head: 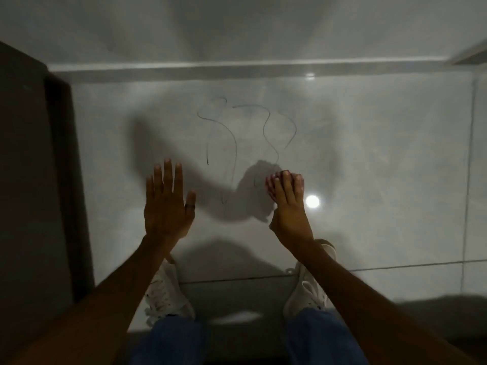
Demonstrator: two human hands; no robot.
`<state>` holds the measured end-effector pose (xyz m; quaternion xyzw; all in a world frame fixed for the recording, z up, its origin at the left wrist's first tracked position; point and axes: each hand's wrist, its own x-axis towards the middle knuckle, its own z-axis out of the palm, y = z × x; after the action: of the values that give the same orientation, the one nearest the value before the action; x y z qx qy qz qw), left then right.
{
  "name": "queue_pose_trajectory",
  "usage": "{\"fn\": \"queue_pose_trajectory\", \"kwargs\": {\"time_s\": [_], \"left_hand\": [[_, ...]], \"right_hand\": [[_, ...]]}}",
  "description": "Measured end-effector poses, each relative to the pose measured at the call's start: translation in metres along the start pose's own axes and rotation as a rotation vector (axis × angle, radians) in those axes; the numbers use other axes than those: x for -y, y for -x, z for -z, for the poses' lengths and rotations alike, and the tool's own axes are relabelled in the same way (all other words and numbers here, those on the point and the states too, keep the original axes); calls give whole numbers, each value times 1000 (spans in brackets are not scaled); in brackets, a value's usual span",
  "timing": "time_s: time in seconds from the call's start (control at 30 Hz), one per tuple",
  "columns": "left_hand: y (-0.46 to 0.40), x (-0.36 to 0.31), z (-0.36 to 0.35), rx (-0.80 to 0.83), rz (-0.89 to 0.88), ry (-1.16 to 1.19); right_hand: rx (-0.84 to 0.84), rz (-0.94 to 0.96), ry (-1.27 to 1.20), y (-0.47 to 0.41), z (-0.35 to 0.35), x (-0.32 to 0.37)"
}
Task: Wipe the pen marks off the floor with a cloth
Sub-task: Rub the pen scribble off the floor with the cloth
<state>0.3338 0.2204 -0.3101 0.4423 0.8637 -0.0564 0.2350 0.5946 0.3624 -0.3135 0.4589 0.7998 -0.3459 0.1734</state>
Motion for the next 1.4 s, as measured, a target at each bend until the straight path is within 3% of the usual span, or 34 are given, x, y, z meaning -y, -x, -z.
{"fn": "queue_pose_trajectory", "kwargs": {"time_s": [0.2,0.27,0.5,0.7,1.1,1.27,1.4], "left_hand": [[-50,13,-73,-83,13,33],[-64,16,-90,-109,57,52],[-75,29,-132,-429,52,19],[-77,34,-139,-460,30,39],[-76,35,-143,-516,28,21],[-77,34,-140,-499,35,24],[-75,34,-139,-470,38,37]], "right_hand": [[25,-35,-35,-16,-91,-34],[-51,0,47,-25,-104,-43],[-270,83,188,-91,-76,-58],[-342,175,305,-155,-19,-54],[-423,71,244,-249,48,-34],[-424,82,257,-230,39,-32],[-387,94,269,-152,-20,-29]]}}
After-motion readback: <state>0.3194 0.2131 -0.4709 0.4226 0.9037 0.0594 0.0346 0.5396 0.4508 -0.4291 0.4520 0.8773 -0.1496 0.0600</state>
